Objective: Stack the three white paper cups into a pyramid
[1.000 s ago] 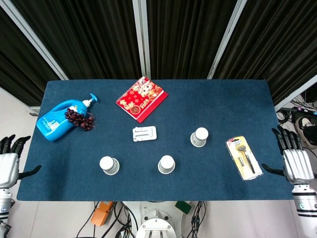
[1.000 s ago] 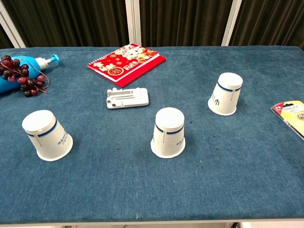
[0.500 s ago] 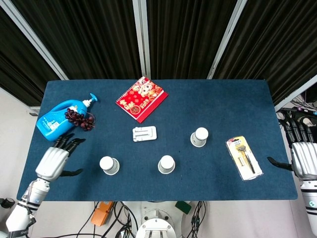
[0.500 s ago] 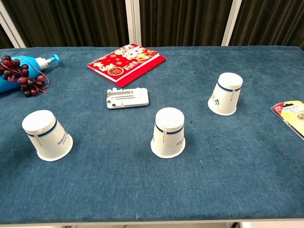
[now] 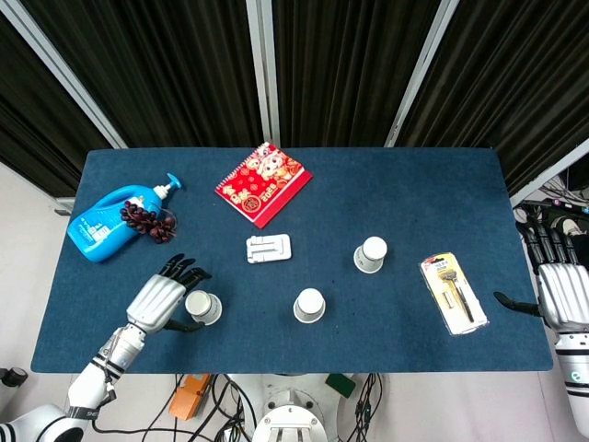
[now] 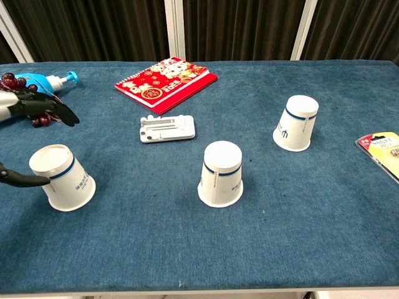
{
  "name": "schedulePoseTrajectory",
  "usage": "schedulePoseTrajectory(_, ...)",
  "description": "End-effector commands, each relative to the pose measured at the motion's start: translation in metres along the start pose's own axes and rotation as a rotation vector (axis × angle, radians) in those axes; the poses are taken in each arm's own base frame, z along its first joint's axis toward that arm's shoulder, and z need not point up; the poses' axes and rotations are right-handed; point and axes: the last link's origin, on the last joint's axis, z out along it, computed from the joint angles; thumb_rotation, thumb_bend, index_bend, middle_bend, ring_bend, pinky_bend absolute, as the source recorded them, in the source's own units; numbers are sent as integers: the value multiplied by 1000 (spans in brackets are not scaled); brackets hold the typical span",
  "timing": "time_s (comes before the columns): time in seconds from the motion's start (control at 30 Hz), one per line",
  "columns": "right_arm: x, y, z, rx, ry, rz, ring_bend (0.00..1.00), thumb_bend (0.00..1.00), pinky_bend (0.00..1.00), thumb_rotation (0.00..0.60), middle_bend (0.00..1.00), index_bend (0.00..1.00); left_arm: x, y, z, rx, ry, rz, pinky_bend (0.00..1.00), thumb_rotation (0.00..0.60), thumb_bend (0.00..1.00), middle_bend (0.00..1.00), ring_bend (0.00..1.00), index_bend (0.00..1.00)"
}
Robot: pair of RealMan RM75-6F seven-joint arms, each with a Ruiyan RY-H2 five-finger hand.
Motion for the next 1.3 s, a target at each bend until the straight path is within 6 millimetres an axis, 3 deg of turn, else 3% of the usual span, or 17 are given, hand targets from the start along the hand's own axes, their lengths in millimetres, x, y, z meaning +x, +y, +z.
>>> schedulePoseTrajectory(0.03,-2,2,0,-4,-3,4,0,69,67,600,40,0,-6,0,8,16,-9,39,19,470,174,275,121,267)
schedulePoseTrajectory(0.43,-6,4,1,-7,-7,17,0,69,67,600,50,0,-15,-8,5,58,-56,48,19,471,195,349,164,294)
schedulePoseTrajectory(0.73,-10,3,1,-4,-18,23,0,69,67,600,56,0,-15,-8,8,58,-45,22,19,470,236,484,287,451)
schedulePoseTrajectory(0.93,-9,3,0,-5,-17,24,0,69,67,600,70,0,-8,11,24,-2,-13,-2,19,469,237,488,294,452)
schedulePoseTrajectory(1.3,-12,0,2,4,-28,27,0,69,67,600,72,0,-5,72,68,-153,-16,37,19,468,223,488,293,452)
